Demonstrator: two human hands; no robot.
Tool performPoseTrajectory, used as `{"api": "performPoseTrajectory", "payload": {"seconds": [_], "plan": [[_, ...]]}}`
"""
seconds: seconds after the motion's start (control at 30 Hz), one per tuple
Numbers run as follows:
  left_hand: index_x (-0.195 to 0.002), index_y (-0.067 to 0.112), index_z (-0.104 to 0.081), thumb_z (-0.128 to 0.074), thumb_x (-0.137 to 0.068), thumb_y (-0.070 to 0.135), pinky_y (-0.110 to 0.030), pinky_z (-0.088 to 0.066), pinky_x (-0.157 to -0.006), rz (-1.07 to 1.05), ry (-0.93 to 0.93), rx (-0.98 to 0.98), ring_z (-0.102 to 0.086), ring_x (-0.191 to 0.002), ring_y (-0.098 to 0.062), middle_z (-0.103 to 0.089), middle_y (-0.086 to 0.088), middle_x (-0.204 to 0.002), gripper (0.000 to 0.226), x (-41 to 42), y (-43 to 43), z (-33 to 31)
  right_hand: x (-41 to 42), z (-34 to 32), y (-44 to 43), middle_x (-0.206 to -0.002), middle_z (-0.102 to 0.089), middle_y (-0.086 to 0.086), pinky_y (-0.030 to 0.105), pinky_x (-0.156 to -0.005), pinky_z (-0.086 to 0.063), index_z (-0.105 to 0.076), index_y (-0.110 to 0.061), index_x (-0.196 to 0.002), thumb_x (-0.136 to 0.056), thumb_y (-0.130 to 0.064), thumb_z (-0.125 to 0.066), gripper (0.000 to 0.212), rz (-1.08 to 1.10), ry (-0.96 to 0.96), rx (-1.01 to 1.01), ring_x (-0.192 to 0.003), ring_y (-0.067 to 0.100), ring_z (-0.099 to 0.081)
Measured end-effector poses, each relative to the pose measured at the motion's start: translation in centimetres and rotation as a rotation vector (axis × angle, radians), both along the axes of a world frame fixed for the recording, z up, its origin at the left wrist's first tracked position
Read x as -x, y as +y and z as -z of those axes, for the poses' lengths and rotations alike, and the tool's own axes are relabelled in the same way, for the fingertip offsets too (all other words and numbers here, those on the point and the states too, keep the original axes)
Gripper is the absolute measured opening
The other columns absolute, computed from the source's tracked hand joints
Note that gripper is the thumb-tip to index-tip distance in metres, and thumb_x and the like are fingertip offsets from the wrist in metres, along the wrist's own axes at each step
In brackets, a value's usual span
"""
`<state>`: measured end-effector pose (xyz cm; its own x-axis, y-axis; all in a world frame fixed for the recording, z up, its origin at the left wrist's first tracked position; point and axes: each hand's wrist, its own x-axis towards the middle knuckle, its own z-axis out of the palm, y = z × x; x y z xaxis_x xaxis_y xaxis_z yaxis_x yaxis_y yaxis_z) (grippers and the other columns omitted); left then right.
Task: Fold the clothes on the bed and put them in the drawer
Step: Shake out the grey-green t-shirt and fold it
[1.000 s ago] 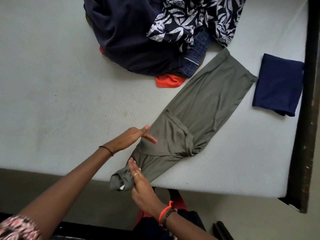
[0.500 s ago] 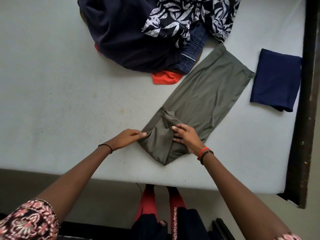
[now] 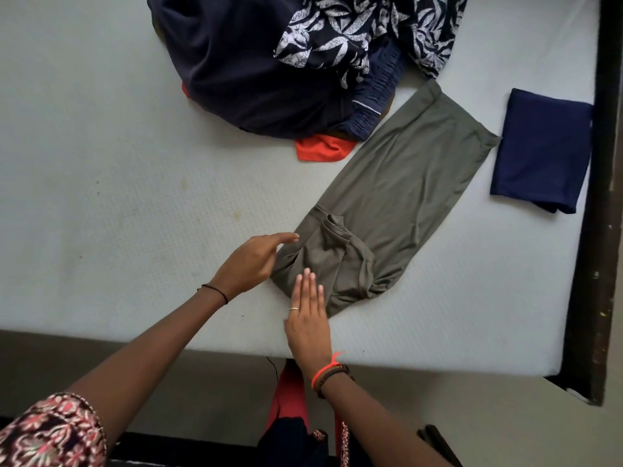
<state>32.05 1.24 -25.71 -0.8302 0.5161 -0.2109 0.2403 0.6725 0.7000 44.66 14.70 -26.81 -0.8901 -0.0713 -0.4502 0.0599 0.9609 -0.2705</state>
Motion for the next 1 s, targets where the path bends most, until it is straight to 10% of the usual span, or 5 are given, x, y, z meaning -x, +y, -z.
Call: {"api": "performPoseTrajectory", "payload": {"seconds": [0.43,0.6,0.8,0.9,1.0], "plan": [[-0.149,0.027,-0.024,-0.019,-0.098,0.032,-0.036,-0.007,-0.117,0.669,0.127,0.293,-0.028,-0.141,-0.007,-0.035,0.004,-0.152,0.051,4.0,5.0,1.7,0.6,1.7,1.6,-0.144,-0.036,0.03,0.047,-0.113,-0.027,-0.024,0.012,-0.139,-0.084,0.001,-0.025,0.056,0.081,-0.055,-0.012,-0.135,0.037,-0.038],[-0.149,0.033,-0.014,-0.014,-0.1,0.045,-0.026,-0.016,-0.113,0.562,-0.092,0.292,-0.058,-0.114,-0.014,-0.066,-0.002,-0.122,0.051,4.0,5.7,1.0,-1.0,-1.3,0.2,-0.146,-0.03,0.033,0.049,-0.109,-0.035,-0.023,0.015,-0.141,-0.069,0.01,-0.02,0.072,0.14,-0.205,0.138,-0.137,0.041,-0.032],[-0.092,0.036,-0.048,-0.021,-0.101,0.049,-0.03,-0.042,-0.09,0.47,-0.41,0.281,-0.062,-0.092,-0.012,-0.073,0.016,-0.093,0.031,4.1,4.5,-0.5,0.3,-7.1,3.2,-0.158,0.004,0.009,0.012,-0.112,0.002,0.004,-0.002,-0.149,-0.091,0.009,-0.03,0.068,0.196,-0.644,0.708,-0.146,0.016,0.003],[-0.103,0.036,-0.059,-0.015,-0.097,0.058,-0.028,-0.036,-0.096,0.254,-0.708,0.228,-0.058,-0.104,-0.007,-0.071,0.013,-0.104,0.049,3.7,2.9,-1.0,2.8,-8.3,6.5,-0.115,-0.051,-0.004,0.004,-0.08,-0.037,-0.029,-0.012,-0.145,-0.094,0.005,-0.032,0.054,0.435,-0.775,0.883,-0.103,0.002,-0.05],[-0.117,0.03,-0.06,-0.01,-0.085,0.076,-0.031,-0.031,-0.1,-0.023,-0.829,0.191,-0.054,-0.111,-0.013,-0.064,0.002,-0.113,0.075,3.7,1.9,-1.4,5.9,-8.4,10.7,-0.078,-0.049,0.009,0.025,-0.055,-0.034,-0.056,-0.014,-0.101,-0.078,0.0,-0.043,0.03,0.61,-0.833,1.063,-0.064,0.012,-0.045]]}}
